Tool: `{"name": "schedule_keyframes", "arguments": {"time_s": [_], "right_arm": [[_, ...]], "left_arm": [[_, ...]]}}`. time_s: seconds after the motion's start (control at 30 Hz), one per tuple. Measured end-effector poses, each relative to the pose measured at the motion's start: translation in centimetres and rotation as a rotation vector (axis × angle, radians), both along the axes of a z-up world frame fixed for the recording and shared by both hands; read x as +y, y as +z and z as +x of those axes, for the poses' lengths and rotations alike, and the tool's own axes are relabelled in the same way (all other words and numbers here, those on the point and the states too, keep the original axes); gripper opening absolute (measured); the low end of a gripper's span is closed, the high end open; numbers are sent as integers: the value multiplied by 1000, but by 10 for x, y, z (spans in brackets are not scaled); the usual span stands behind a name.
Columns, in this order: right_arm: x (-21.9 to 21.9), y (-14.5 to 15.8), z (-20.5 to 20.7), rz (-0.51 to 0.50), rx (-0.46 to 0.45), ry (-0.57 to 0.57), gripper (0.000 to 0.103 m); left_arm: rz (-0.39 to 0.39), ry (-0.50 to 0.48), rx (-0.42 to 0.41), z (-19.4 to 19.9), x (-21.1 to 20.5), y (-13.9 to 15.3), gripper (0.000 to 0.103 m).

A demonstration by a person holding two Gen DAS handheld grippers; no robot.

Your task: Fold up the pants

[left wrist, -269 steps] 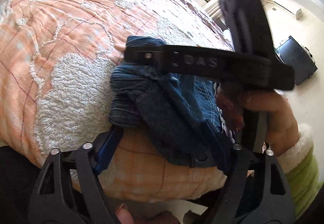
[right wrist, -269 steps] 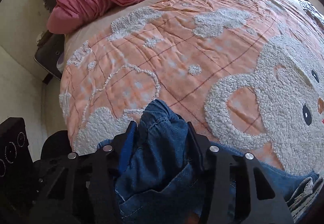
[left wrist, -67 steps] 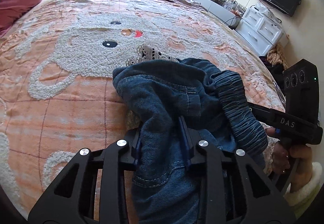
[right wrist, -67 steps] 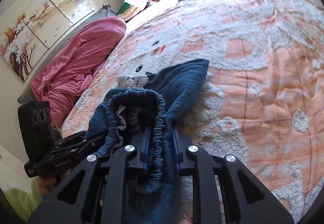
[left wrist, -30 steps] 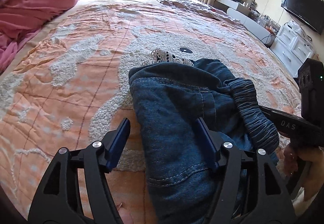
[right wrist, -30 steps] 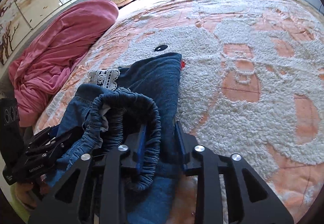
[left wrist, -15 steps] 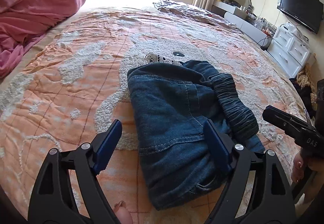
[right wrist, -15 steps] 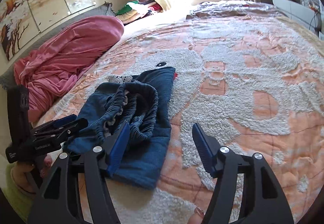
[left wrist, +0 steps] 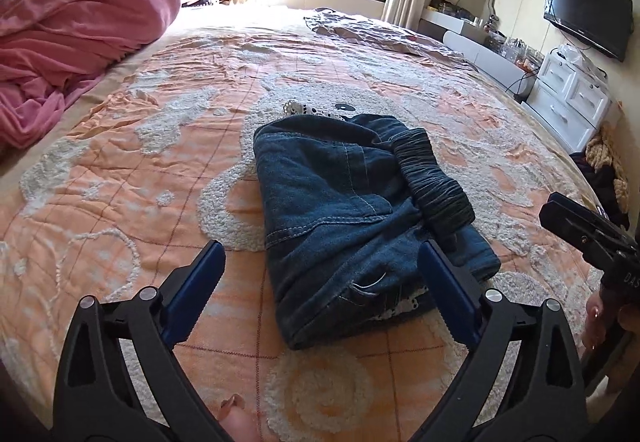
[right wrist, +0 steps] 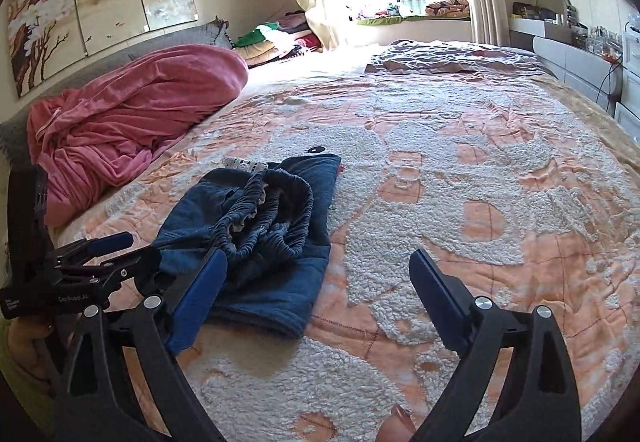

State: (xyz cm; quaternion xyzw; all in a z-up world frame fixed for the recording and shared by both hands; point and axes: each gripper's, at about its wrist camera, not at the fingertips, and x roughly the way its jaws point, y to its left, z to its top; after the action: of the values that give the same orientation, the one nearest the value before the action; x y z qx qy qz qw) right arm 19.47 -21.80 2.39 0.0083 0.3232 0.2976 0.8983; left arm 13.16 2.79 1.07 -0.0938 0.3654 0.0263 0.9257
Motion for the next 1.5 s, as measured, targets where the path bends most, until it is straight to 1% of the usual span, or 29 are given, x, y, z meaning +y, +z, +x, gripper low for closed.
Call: {"name": "schedule_keyframes", "arguments": {"time_s": [0.2,0.33,0.73,1.27,1.5], "right_arm": [[-3,-4,3,-13,6,-22,95],[-1,-4,1,-27,-14,-30,98],[4,4,-9,-35,-53,-26,98],[-6,2,-48,-35,-46,-13,98],[-11,-2,-67,-40,-41,-14,98]], "left_arm": [[4,10,1,-6,0,-2,93],[8,18,-9,-8,1,0,93],[12,29,-35,-24,1,11,93],[40,23,-38,-55,-7,14,93],[25,21,-22,-79,-13,2,93]]}}
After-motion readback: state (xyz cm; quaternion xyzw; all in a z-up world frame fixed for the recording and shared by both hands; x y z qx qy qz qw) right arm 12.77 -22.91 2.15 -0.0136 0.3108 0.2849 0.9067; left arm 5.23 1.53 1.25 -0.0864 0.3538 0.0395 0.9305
